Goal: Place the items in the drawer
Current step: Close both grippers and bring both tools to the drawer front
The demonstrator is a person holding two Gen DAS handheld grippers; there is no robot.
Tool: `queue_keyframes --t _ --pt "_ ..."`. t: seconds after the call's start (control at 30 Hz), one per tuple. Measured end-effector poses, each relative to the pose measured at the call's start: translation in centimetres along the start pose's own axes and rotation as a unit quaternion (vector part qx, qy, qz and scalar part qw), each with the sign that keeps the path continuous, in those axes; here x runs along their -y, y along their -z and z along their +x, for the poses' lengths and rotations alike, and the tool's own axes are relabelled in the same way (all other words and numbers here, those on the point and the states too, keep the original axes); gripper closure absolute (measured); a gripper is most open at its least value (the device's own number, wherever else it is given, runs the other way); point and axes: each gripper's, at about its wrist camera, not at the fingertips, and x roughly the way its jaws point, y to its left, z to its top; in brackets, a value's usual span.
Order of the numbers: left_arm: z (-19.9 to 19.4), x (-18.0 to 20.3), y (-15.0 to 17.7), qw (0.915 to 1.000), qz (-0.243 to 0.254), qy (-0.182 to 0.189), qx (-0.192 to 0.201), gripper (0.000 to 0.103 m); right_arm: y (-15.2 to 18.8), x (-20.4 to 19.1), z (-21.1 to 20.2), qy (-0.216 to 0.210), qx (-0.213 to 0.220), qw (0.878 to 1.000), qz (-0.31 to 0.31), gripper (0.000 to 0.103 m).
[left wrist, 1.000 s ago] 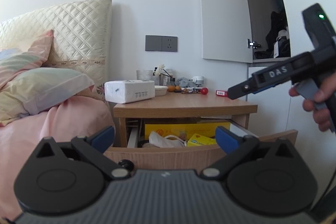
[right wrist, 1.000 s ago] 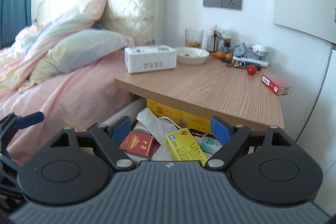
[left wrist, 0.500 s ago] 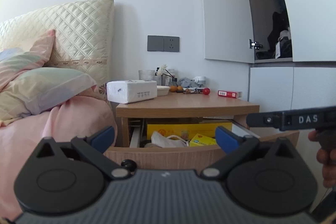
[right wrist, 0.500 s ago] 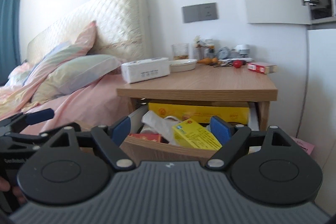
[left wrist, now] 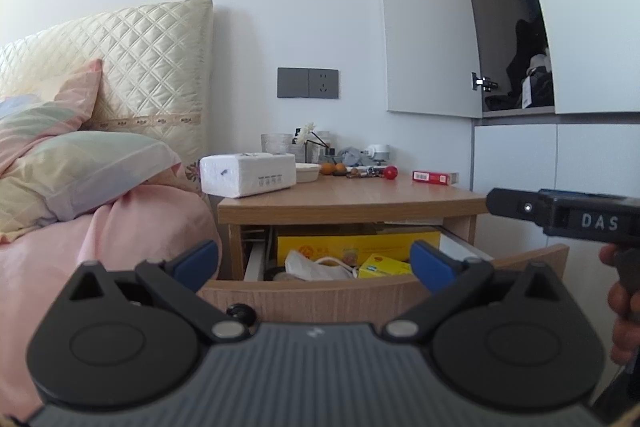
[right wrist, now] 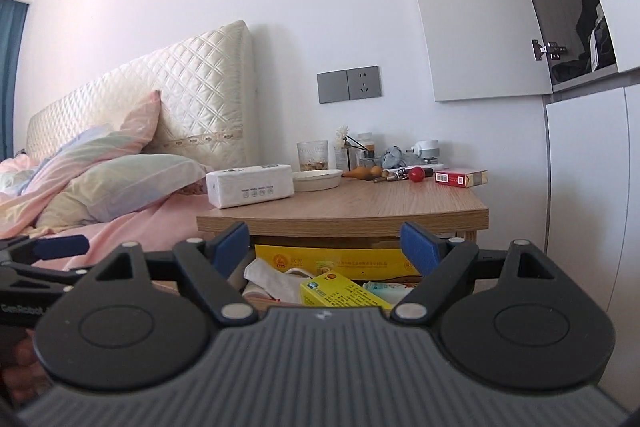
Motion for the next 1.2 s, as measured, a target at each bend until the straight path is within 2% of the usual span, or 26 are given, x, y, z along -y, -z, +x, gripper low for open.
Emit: queue_keyframes --t 1.2 --pt "0.3 0.36 -0.05 1.0 -0.001 0.001 -0.002 0.0 0.44 -0.88 -0.28 -0.001 -0.002 1.0 -0.002 0.018"
